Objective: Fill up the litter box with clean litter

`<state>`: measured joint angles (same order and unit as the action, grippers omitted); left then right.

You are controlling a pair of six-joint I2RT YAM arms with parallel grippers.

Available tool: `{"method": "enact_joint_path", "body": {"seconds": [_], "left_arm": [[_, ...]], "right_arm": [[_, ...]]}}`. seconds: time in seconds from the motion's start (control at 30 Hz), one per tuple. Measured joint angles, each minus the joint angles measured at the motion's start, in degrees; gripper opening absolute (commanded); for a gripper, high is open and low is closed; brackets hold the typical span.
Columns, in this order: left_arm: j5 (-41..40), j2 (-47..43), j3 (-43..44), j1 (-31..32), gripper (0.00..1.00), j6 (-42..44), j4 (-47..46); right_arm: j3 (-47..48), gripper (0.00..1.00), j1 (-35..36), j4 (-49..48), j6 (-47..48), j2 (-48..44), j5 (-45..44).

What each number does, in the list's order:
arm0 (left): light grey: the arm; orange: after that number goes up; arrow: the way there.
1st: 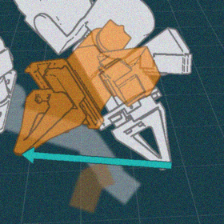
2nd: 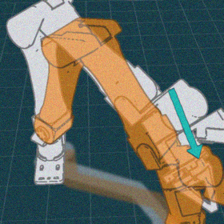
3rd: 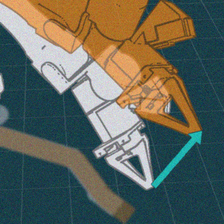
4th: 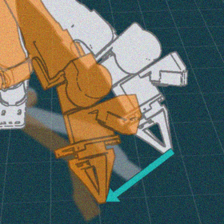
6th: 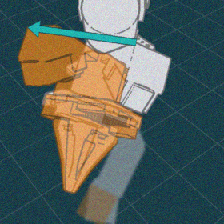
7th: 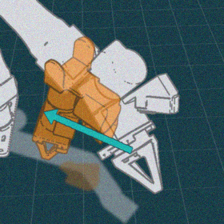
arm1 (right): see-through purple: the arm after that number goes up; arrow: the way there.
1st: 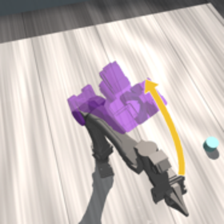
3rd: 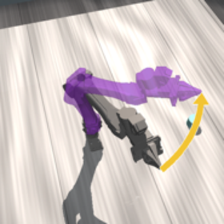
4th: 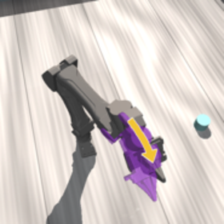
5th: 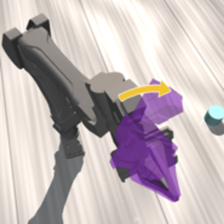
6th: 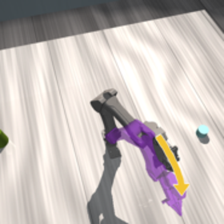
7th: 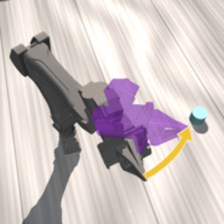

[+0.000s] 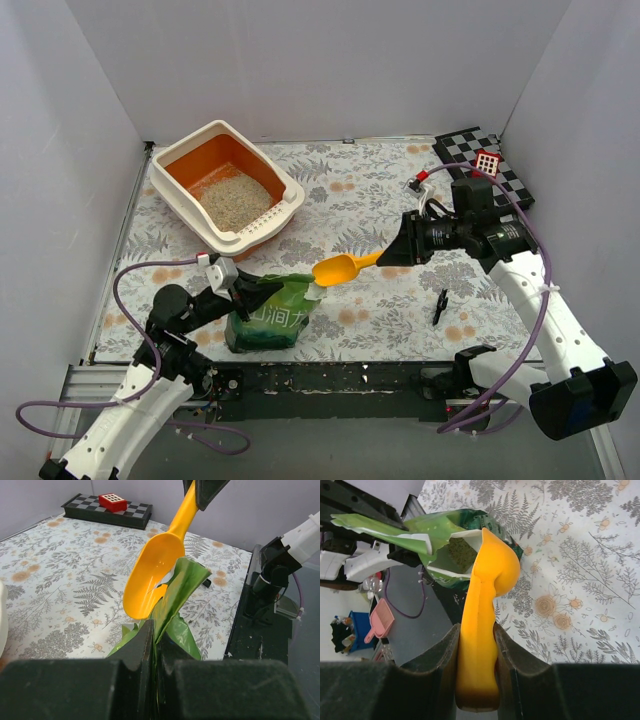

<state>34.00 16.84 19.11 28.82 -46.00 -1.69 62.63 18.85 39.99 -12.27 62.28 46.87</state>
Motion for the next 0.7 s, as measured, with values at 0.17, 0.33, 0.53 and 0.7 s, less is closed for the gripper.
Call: {"method": "enact_joint_path", "body": {"seconds": [0.17,0.33,0.53,0.7], "left_arm": [[2.5,0.7,0.0,-0.1,0.0,0.1,-0.4],[3.8,0.7,0.0,-0.1,0.0,0.2,-0.5],[4.4,0.7,0.0,-0.2,0.0,0.2,-0.5],[4.7,0.6,0.0,-0.2,0.0,0.1,-0.5]], "right_arm": [[-0.2,0.01,0.0,0.5,0.7,-1.3,4.3],[-0.2,0.01,0.2,0.6,0.9,-1.3,6.9],[-0.3,0.01,2.4,1.1,1.6,-1.3,7.7],[-1.3,0.01,6.0,-0.2,1.2,0.0,6.9]]}}
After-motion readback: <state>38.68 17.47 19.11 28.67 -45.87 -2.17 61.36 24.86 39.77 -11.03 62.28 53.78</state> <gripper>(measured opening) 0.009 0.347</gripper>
